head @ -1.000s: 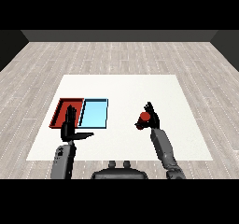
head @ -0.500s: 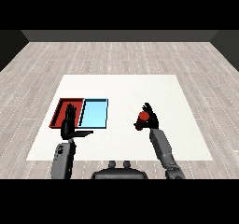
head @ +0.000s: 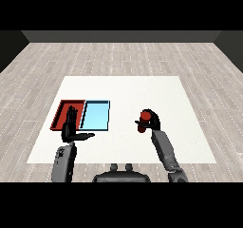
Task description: Pick the red can and put it in the red box
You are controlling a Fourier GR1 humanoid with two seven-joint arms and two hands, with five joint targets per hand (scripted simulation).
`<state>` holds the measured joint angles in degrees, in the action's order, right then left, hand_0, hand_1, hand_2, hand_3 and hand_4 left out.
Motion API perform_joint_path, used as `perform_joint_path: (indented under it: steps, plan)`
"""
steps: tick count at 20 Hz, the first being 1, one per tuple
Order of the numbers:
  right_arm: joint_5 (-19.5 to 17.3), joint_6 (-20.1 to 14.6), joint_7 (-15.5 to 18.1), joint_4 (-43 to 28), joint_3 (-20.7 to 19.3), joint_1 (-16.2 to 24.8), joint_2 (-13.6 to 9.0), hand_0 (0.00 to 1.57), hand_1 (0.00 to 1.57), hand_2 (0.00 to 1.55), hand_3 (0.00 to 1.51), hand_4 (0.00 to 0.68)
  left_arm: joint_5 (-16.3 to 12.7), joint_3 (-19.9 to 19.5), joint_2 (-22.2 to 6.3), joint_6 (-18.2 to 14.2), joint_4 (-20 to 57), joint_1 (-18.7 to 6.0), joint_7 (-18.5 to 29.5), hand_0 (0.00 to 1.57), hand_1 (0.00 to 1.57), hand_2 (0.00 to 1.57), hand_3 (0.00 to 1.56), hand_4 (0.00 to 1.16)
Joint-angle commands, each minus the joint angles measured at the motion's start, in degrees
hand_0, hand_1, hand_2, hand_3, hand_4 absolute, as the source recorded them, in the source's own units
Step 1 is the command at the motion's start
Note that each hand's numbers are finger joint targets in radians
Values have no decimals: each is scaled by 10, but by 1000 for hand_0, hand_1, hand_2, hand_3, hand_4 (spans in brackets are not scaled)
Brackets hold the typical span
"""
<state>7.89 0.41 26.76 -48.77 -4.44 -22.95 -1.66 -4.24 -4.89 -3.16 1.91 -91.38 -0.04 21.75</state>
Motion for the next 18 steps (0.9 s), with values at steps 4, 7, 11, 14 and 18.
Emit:
perform_joint_path:
  steps: [4, 7, 11, 14, 18]
  plan:
    - [-24, -9, -16, -26, 12, -4, -14, 1461, 1461, 1451, 1418, 649, 17, 21, 13, -24, -37, -1, -36, 0, 0, 0, 0, 0]
    - [-32, -20, 6, -38, 17, 8, 1, 1464, 1464, 1452, 1415, 660, -4, 11, -1, 16, -26, 23, -7, 0, 0, 0, 0, 0]
    - [-31, -36, -53, -141, 38, 23, 11, 1445, 1445, 1447, 1407, 658, -18, 6, -14, 38, -20, 34, -18, 0, 0, 0, 0, 0]
    - [-16, -16, -32, -146, 28, 35, 1, 1435, 1435, 1435, 1406, 649, 45, 52, 21, -2, 21, 11, 8, 0, 0, 0, 0, 0]
    - [-27, -28, -27, -165, 38, 32, 10, 1437, 1437, 1449, 1414, 649, 44, 106, 31, -36, 15, -27, -35, 0, 0, 0, 0, 0]
